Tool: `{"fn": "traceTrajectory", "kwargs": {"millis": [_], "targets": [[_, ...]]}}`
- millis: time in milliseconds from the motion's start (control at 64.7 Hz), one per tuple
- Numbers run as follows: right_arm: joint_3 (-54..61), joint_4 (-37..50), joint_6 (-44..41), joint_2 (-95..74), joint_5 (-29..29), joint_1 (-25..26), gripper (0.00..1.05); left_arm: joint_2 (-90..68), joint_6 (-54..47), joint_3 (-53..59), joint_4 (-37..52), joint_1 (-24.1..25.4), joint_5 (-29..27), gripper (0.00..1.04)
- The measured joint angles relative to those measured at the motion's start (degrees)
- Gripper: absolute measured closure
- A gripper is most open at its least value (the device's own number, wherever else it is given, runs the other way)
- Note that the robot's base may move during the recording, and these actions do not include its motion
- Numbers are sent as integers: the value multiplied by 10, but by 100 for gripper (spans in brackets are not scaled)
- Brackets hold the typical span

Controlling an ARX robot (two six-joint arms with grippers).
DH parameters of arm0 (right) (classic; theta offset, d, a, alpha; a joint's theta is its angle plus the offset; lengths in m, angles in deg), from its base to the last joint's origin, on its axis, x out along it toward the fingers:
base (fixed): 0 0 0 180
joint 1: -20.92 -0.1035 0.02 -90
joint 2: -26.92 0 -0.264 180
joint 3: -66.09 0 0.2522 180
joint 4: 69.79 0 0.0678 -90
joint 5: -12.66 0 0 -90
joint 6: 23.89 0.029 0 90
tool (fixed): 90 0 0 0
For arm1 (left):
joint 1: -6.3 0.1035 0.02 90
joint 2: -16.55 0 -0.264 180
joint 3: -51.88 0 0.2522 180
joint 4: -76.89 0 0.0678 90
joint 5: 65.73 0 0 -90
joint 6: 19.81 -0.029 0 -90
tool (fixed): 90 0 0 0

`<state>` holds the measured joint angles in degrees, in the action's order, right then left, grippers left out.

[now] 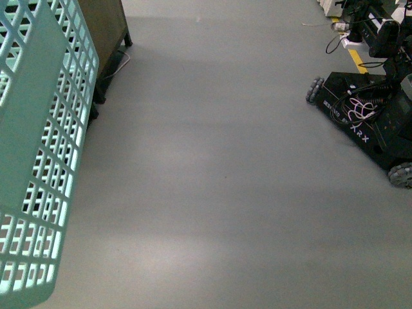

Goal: Pick mango and avocado into basket

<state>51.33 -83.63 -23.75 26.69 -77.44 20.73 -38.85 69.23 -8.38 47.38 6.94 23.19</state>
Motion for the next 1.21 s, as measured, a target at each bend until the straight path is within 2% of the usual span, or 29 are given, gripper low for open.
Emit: {"fn": "traceTrajectory", "kwargs": {"millis": [758,897,1206], "targets": [[0,0,0,0,-1,0,9,0,1,-2,0,0,0,77],[0,0,0,0,-2,0,9,2,4,-2,0,-3,14,77],[0,0,0,0,0,0,9,1,1,-2,0,0,1,77]]}}
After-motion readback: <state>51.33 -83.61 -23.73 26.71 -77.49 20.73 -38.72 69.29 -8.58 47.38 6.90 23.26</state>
